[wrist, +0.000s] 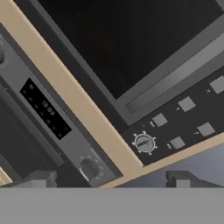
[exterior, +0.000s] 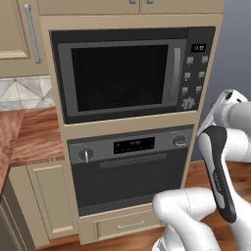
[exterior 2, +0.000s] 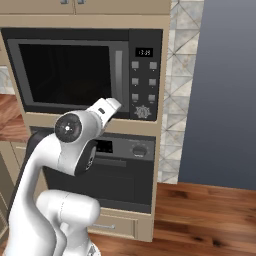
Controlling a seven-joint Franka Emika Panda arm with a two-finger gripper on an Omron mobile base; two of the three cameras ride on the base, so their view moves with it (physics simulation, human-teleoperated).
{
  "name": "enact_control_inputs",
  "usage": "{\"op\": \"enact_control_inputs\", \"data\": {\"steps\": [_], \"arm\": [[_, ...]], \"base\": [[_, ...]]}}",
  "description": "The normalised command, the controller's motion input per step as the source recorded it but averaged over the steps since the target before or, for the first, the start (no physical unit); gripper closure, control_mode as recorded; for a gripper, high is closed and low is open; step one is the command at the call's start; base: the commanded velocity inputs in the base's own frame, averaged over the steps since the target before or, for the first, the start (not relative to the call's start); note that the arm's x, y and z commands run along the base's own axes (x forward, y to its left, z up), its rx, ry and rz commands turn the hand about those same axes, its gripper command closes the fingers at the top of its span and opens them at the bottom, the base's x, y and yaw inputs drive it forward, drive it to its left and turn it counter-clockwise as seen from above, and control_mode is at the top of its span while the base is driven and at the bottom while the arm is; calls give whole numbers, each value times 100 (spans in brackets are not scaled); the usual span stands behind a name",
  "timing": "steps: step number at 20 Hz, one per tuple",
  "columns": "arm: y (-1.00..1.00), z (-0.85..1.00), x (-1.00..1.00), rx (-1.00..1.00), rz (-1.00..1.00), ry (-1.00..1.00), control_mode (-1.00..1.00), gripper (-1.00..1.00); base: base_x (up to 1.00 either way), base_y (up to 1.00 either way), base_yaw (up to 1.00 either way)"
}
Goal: Remove the tangerine from the bowl and place it on the small plate. Then place the bowl with only the chicken drumstick in the microwave, close the door, and press the start button to microwave the chicken drumstick.
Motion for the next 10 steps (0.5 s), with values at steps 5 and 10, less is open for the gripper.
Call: {"op": "enact_control_inputs", "data": {"steps": [5, 10], "arm": [[0, -13, 4, 0, 0, 11, -100, -100], [0, -4, 3, 0, 0, 6, -100, -100]], "base": [[0, 0, 0], [0, 0, 0]]}}
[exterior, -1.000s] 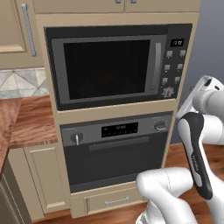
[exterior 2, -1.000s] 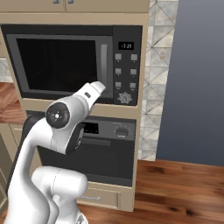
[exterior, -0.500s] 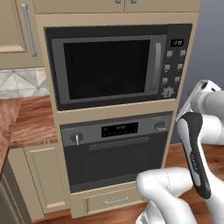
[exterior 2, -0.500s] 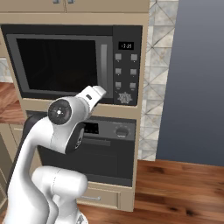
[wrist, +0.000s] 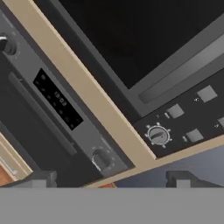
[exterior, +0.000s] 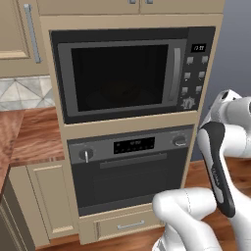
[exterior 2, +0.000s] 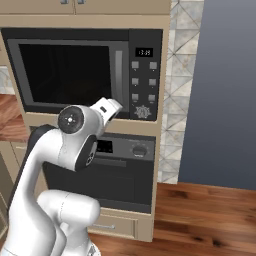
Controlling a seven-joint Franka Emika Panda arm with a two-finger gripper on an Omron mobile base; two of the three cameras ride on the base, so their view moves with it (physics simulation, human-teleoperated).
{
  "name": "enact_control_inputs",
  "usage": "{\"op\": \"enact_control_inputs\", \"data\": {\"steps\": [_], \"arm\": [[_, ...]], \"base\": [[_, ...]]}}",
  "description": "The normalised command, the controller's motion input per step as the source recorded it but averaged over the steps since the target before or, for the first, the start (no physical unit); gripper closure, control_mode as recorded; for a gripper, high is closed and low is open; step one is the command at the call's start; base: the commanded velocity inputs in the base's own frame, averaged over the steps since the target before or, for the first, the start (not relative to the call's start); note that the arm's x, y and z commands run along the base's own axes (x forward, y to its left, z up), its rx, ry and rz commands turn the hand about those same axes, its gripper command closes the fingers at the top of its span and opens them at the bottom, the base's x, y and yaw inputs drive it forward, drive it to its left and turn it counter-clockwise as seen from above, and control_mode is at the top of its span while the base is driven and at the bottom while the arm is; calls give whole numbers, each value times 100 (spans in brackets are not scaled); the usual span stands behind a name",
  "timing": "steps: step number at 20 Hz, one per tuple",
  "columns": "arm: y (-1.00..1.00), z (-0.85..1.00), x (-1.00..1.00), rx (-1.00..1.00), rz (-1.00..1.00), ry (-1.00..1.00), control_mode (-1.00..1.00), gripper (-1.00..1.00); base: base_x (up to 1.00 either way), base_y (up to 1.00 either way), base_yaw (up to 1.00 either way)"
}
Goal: Remove the tangerine from the bowl and place it on the small plate. Then place the bowl with only the chicken drumstick in the microwave, close the door, and press the start button to microwave the chicken drumstick.
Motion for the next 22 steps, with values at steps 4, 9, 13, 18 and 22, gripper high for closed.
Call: {"op": "enact_control_inputs", "data": {"steps": [4, 9, 13, 18, 22], "arm": [[0, -16, 25, 2, 7, 0, -100, -100], [-17, -14, 2, 18, 27, -36, -100, -100], [0, 14, 24, 8, 20, -27, -100, -100], [-9, -2, 12, 1, 10, -4, -100, -100], [-1, 19, 25, 1, 0, -4, -100, -100]], "base": [[0, 0, 0], [0, 0, 0], [0, 0, 0], [0, 0, 0], [0, 0, 0]]}}
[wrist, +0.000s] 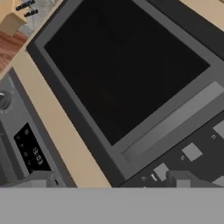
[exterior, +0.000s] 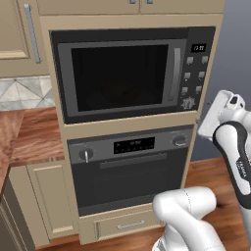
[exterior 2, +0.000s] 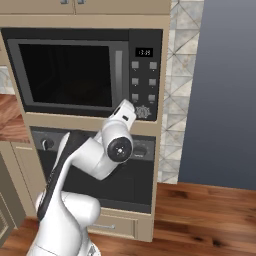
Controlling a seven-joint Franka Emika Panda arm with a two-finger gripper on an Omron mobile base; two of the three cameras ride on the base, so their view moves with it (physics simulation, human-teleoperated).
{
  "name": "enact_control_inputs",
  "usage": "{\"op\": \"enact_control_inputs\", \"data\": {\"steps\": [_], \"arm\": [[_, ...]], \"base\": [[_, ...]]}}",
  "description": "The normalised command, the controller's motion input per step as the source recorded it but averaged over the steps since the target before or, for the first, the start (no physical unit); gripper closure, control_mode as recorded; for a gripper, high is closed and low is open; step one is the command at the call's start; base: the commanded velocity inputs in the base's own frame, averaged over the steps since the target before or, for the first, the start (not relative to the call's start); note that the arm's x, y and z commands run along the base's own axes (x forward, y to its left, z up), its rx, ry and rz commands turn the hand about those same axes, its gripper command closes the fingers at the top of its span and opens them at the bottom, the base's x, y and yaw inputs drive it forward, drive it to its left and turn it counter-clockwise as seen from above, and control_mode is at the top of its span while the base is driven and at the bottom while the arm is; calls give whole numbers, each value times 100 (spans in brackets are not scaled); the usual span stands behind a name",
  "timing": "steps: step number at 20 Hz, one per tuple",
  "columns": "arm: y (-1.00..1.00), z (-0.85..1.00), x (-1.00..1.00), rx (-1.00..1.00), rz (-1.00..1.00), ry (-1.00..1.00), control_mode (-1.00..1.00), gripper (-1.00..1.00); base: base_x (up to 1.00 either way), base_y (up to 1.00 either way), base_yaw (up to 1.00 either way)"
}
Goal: Remove the tangerine from the bowl and place it on the small plate. Then place the bowl with only the chicken drumstick in the microwave, close the door, and press the start button to microwave the chicken drumstick.
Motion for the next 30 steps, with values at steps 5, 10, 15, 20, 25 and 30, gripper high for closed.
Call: {"op": "enact_control_inputs", "data": {"steps": [5, 10, 15, 20, 25, 30], "arm": [[1, 7, 23, 0, 0, 0, -100, -100], [0, 1, 15, 0, 0, 0, -100, -100], [0, 0, 4, 0, 0, 0, -100, -100], [0, 0, 4, 0, 0, 0, -100, -100], [0, 0, 9, 0, 0, 0, -100, -100], [3, 0, 20, 0, 0, 0, -100, -100]], "base": [[0, 0, 0], [0, 0, 0], [0, 0, 0], [0, 0, 0], [0, 0, 0], [0, 0, 0]]}}
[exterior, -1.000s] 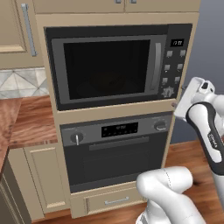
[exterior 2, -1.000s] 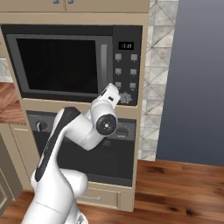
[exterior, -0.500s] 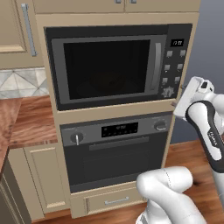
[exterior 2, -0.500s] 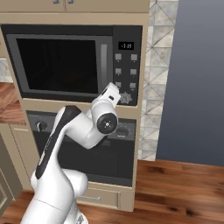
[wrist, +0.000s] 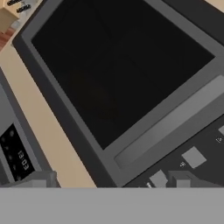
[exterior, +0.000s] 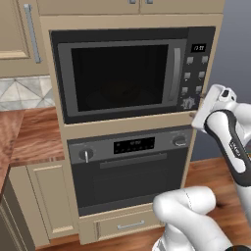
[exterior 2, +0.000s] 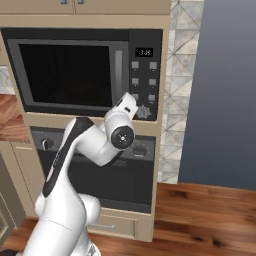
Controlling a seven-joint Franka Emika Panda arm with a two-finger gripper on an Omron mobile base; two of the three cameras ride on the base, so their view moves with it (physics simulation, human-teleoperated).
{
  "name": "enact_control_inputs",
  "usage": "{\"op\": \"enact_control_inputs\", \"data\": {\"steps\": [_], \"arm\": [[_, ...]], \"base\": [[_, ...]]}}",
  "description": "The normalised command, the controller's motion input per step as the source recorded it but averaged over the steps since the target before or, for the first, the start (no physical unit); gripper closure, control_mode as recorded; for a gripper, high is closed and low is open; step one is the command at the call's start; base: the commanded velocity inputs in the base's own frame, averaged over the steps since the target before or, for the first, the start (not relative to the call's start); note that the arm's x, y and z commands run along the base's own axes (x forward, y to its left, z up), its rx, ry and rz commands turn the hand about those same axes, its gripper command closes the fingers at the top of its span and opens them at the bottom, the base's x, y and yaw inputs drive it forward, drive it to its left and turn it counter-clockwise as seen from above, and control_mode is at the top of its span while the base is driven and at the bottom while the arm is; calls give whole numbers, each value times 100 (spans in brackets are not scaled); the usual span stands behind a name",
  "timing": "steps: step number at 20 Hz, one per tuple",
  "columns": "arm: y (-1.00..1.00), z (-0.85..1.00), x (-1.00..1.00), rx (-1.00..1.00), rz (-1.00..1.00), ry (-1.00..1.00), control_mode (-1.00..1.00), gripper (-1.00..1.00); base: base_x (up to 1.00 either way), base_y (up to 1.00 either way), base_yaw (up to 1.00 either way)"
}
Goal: Remove the tangerine from the bowl and place it on the small plate. Then place the bowl with only the chicken drumstick in the microwave, close the door, and press the start button to microwave the chicken drumstick.
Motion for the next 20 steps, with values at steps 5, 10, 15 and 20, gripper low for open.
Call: {"op": "enact_control_inputs", "data": {"steps": [5, 10, 15, 20], "arm": [[0, 0, 30, 0, 0, 0, -100, -100], [0, -8, 30, 0, 0, 0, -100, -100], [0, -11, 26, 0, 0, 0, -100, -100], [-1, -9, 29, 0, 0, 0, -100, -100]], "base": [[0, 0, 0], [0, 0, 0], [0, 0, 0], [0, 0, 0]]}}
